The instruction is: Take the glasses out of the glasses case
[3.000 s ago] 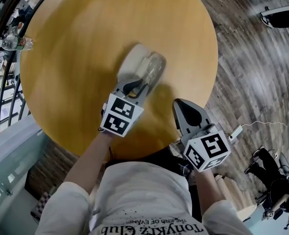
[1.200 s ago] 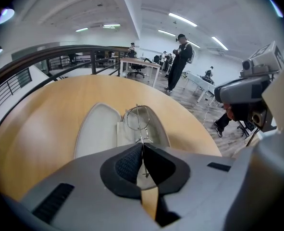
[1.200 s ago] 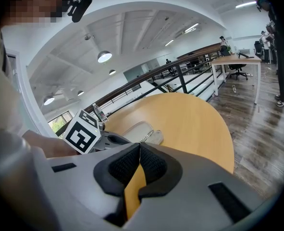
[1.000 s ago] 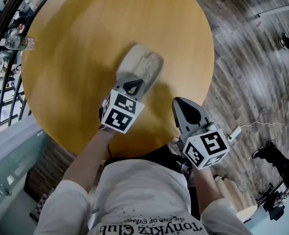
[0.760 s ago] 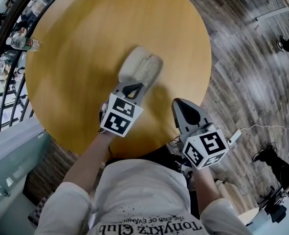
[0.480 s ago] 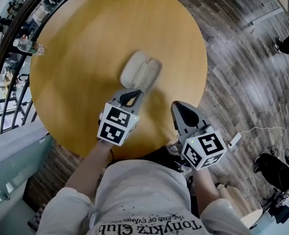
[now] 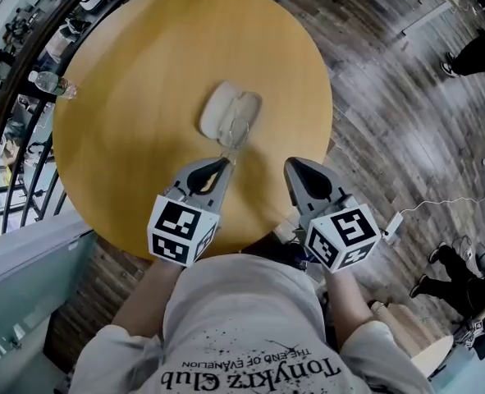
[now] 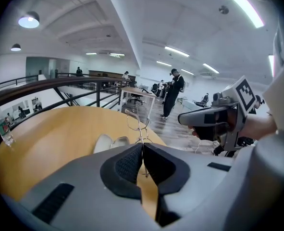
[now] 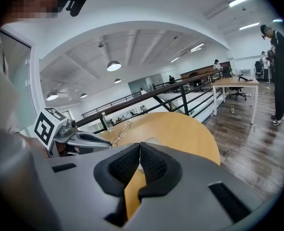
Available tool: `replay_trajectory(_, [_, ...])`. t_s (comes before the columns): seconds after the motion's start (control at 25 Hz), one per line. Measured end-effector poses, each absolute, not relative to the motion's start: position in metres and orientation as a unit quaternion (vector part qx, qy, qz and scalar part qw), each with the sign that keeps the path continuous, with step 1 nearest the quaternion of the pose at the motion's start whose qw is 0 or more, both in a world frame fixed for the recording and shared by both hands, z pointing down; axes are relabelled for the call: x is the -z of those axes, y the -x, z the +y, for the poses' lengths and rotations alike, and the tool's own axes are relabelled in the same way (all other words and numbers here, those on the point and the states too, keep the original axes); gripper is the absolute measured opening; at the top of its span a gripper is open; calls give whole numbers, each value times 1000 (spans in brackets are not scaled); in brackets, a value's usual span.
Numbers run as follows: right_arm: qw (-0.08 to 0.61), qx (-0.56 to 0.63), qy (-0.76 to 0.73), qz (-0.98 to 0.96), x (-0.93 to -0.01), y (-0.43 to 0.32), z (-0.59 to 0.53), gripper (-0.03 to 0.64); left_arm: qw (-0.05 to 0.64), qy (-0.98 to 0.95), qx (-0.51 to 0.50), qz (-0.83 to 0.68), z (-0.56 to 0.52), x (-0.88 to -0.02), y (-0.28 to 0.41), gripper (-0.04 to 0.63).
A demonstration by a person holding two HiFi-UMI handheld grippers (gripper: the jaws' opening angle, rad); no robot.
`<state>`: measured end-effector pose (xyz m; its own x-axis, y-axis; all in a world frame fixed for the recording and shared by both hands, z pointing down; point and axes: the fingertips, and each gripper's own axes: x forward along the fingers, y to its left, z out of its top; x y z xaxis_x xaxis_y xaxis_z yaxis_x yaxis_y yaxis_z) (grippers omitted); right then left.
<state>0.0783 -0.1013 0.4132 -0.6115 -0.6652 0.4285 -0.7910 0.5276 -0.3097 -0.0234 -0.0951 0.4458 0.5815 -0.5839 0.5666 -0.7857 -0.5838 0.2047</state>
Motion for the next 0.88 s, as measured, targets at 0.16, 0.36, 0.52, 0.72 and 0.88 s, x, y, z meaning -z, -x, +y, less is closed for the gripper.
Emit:
replay_trajectory(0.16, [130, -232, -421, -867, -400, -73, -96, 25, 222, -864, -205, -403, -82, -427, 31, 32])
replay_trajectory(0.36, [130, -214, -417, -874, -384, -60, -90, 25, 212, -868, -175, -413, -68, -403, 42, 32])
replay_trajectory(0.52, [125, -201, -411, -880, -369, -54, -87, 25, 196, -872, -158, -421, -56, -390, 41, 32])
replay_trajectory(0.72, [115, -191, -398, -890, -342, -43, -87, 25, 195, -869, -134, -434, -47, -368, 43, 32])
replay_trajectory(0.88, [119, -188, -382, -897, -335, -35, -79, 25, 183, -869, -130, -441, -43, -360, 45, 32])
